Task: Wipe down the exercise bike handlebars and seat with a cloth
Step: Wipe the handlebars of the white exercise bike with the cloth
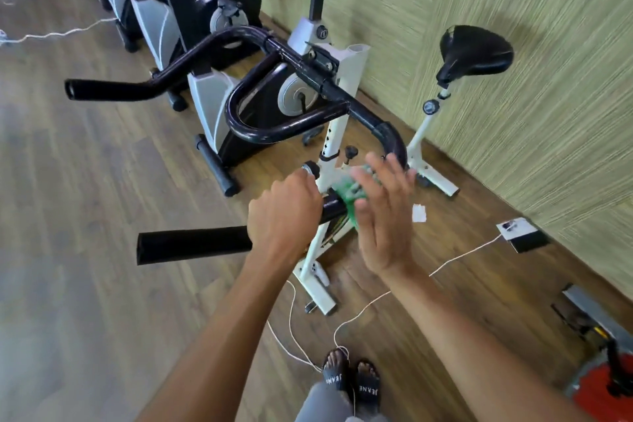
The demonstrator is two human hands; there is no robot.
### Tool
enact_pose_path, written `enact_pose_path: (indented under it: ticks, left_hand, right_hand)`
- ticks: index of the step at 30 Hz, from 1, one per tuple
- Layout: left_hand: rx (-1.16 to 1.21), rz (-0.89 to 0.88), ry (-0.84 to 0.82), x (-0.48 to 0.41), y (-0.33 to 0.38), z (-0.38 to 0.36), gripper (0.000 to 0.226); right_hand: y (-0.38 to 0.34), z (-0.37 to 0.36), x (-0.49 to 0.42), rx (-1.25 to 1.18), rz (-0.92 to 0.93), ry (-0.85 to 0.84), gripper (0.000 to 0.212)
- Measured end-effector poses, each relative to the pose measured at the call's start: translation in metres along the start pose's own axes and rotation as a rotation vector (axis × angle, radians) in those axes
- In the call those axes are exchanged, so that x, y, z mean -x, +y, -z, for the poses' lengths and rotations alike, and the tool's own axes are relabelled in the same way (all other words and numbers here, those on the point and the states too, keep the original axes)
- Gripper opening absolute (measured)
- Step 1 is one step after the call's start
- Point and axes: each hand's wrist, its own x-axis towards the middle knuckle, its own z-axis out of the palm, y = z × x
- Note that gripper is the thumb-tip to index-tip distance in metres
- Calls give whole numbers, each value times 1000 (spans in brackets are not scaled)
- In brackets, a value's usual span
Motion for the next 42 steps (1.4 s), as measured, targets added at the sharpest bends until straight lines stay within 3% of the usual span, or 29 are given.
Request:
enact_pose_path:
  ticks: [3, 8, 13, 17, 21, 24, 26, 31, 38, 42]
  left_hand:
    - [-14, -1, -18, -1, 0, -2, 33]
    - [-32, -11, -56, -4, -2, -2, 32]
    - [-38, 18, -169, -7, -3, 1, 27]
    - [-110, 94, -225, -16, 11, 2, 21]
    - [-55, 153, -267, -36, 55, -18, 23]
    - [-9, 294, -326, -48, 77, -33, 31]
    - [7, 405, -305, -48, 84, -35, 34]
    - [-58, 496, -196, -44, 95, -35, 31]
    - [-84, 617, -150, -40, 107, -36, 33]
    - [-97, 628, -129, -41, 110, -35, 33]
  right_hand:
    - [4, 4, -17, -170, -216, 95, 53]
    - [-5, -1, 6, -77, -11, -30, 43]
    - [24, 21, -34, -294, -236, -34, 40]
    - [33, 25, -37, -415, -201, -98, 39]
    - [60, 25, -60, -544, -140, -236, 45]
    - [91, 23, -90, -675, -60, -429, 48]
    - [108, 18, -108, -755, -6, -588, 47]
    - [125, -9, -157, -831, 40, -861, 37]
    - [137, 14, -147, -903, 141, -1025, 38]
    - [129, -14, -181, -895, 48, -1098, 37]
